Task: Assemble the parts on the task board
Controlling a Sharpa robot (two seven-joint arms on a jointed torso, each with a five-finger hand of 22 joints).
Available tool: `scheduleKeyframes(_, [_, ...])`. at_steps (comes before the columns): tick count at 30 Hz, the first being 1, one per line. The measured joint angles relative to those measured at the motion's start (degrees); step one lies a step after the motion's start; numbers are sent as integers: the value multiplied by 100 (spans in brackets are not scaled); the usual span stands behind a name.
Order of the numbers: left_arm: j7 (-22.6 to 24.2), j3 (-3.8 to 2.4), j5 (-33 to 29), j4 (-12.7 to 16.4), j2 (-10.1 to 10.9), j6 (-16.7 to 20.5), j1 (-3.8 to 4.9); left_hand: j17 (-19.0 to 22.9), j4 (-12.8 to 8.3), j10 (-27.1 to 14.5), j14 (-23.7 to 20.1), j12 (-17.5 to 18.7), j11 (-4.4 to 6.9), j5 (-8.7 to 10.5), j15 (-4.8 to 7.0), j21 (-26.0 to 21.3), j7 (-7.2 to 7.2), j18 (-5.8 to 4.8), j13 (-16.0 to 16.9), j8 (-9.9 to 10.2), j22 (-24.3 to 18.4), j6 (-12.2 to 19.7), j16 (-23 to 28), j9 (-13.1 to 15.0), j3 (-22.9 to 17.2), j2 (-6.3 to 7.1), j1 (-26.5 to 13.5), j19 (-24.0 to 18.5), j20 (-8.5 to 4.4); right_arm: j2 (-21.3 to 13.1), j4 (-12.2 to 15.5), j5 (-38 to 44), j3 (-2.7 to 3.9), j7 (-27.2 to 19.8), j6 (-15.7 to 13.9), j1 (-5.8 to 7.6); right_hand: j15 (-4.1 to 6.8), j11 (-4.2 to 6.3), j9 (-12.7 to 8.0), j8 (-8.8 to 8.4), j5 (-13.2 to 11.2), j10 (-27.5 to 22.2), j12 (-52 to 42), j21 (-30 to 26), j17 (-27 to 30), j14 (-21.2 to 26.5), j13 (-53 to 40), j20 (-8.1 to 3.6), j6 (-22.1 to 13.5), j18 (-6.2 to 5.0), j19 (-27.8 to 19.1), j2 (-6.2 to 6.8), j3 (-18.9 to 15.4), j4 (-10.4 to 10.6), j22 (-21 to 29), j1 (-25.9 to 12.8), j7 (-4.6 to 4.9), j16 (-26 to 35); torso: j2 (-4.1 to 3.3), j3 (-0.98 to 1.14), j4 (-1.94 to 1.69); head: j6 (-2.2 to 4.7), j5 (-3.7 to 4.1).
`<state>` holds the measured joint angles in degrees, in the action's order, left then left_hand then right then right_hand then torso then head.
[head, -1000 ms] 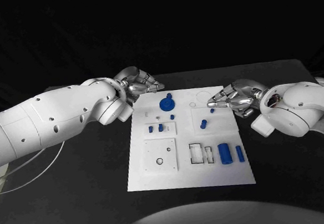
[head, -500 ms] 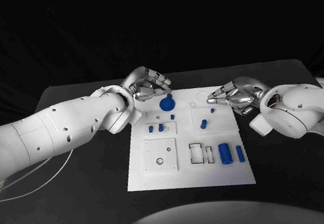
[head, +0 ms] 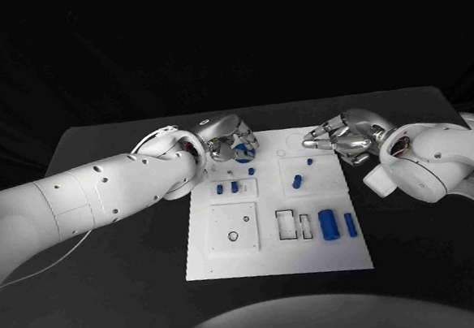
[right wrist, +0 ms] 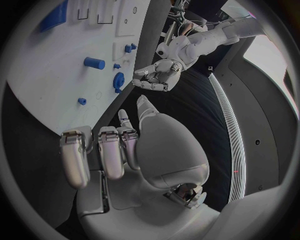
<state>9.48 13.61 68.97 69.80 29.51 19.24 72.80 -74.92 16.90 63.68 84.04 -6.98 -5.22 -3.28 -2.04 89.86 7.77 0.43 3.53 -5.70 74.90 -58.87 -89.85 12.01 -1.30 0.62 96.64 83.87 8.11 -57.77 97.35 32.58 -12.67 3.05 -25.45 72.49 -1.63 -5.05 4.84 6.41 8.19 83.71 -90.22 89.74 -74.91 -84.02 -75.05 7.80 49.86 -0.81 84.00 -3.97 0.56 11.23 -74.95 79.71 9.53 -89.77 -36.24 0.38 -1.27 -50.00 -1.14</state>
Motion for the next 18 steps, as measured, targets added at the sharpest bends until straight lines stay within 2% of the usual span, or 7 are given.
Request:
scheduleKeyframes(9, [-115, 0, 1201, -136, -140, -312, -4, 0, 0, 0, 0, 126, 0, 30, 0, 0, -21, -1, 0, 73, 5, -21, 0, -88, 0, 1, -108, 0, 0, 1, 9, -3, 0, -6, -24, -1, 0, 0, 0, 0, 0, 0, -1, 0, 0, 0, -5, 0, 0, 0, 0, 0, 0, 0, 1, 0, 0, 0, 1, 3, 3, 0, -3])
scheduleKeyframes(18, [-225, 0, 1771, -211, -217, -669, -5, 1, 0, -63, -20, 236, 62, 30, 21, 0, -44, 0, 1, 143, 4, 2, 0, -161, 0, 1, -108, 0, 0, -2, 24, -4, 0, 2, -23, -1, 0, 0, 0, 0, 0, 0, -8, 0, 0, 0, 0, 0, 0, 0, 0, 0, 0, 0, 1, 0, 0, 0, 2, 4, -4, 0, 0])
